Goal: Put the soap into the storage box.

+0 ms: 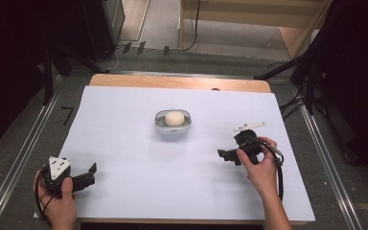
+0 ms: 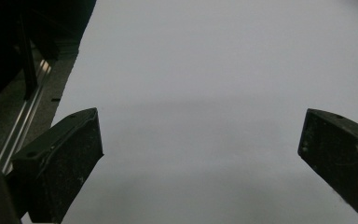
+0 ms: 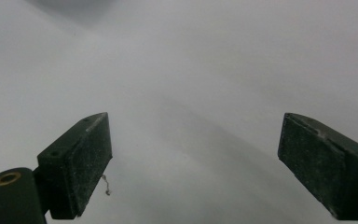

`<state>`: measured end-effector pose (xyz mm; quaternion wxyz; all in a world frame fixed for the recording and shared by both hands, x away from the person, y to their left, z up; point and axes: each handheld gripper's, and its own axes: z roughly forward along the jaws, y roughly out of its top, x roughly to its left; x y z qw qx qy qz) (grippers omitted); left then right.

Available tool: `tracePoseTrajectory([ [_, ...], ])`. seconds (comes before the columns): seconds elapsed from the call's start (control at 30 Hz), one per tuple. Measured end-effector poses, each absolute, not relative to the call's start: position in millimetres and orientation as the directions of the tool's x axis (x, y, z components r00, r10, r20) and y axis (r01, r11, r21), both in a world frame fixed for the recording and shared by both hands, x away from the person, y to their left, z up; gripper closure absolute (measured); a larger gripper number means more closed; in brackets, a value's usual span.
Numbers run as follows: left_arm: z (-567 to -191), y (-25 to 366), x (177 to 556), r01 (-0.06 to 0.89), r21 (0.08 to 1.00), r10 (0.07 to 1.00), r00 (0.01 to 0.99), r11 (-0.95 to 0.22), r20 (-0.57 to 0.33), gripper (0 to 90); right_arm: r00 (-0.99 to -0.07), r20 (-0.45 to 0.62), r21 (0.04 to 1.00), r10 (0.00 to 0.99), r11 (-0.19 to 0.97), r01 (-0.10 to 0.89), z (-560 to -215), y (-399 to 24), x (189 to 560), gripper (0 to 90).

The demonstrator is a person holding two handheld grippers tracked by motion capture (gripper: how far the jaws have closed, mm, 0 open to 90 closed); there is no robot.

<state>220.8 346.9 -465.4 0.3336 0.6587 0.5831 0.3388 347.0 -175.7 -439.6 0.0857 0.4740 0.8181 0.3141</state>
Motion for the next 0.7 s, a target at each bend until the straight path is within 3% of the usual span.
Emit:
tracePoseTrajectory([
  [0.7,-465.4,347.2,221.1,0.545,0.833,0.994,0.092,-0.097,0.055,0.1,-0.478,0.182,0.613,0.859,0.28,0.738,-458.2,-235.7,319.4,12.5],
])
